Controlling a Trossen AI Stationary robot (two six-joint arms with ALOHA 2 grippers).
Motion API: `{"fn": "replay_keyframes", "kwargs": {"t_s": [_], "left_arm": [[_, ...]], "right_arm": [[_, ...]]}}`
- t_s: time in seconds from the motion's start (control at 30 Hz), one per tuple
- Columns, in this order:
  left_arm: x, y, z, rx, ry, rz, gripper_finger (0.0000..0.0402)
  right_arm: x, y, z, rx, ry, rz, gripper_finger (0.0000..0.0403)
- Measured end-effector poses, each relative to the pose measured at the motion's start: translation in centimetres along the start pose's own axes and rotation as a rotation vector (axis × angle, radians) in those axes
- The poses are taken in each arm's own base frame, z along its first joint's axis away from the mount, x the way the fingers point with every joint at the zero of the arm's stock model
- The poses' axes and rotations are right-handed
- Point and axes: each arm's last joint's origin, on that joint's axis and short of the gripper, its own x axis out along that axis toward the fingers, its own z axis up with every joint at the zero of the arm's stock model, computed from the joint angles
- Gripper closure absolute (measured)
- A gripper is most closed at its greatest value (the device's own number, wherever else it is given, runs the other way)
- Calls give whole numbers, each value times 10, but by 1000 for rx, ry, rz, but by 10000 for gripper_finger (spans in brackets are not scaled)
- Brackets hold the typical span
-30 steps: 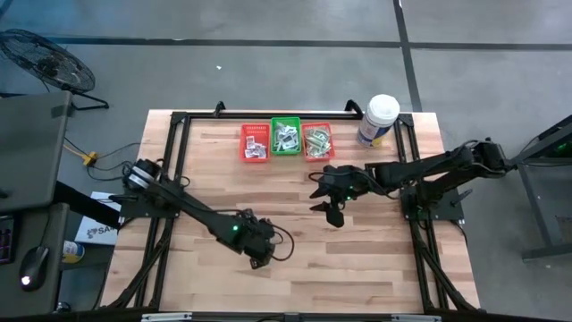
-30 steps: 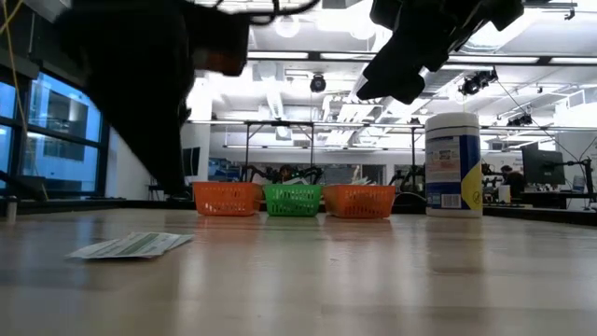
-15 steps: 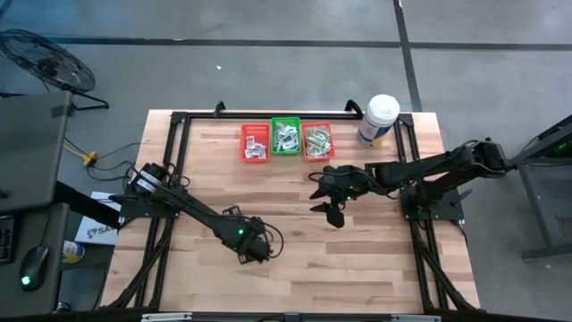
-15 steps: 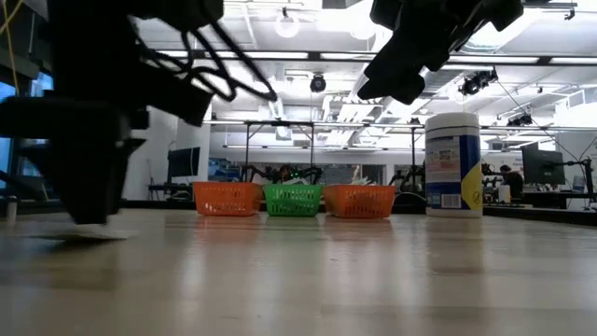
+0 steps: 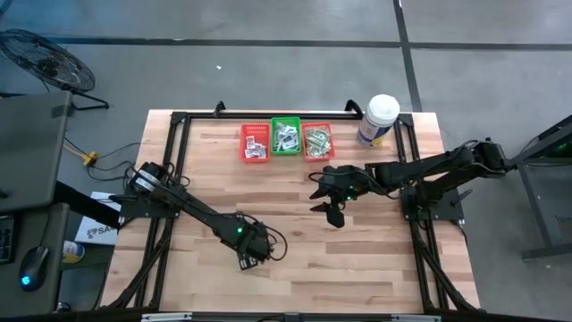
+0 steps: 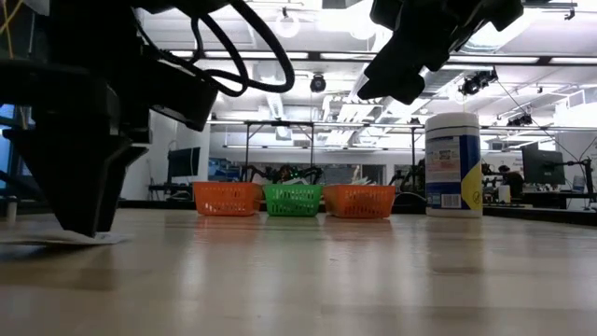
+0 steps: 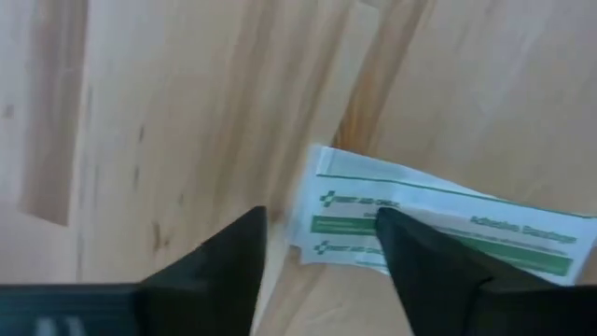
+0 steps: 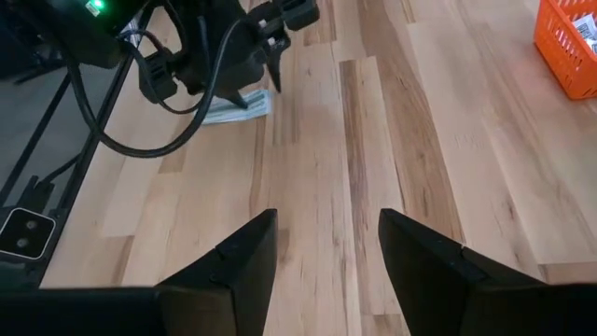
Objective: Pick & Place First Aid Supplies
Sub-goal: Put the top bandage pack into the right orange bin
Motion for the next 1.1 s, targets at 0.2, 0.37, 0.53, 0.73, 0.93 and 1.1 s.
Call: {"fn": "replay_keyframes", "kwargs": {"t_s": [0.2, 0.37, 0.53, 0.73, 0.93, 1.1], "left_arm": [[1, 0, 0, 1, 7, -17, 280], [2, 0, -1, 3, 12, -14, 346], [2, 0, -1, 14, 17, -17, 396], [1, -1, 0, 73, 11, -22, 400], [-6, -3, 4, 137, -8, 11, 401], [-8, -4, 4, 142, -9, 15, 401]], "right_arm": [[0, 0, 0, 0, 0, 0, 222], [0, 0, 0, 0, 0, 0, 222], [0, 0, 0, 8, -1, 0, 222], [0, 0, 0, 21, -1, 1, 222], [0, 0, 0, 22, -1, 0, 222], [0, 0, 0, 18, -1, 0, 222]]}}
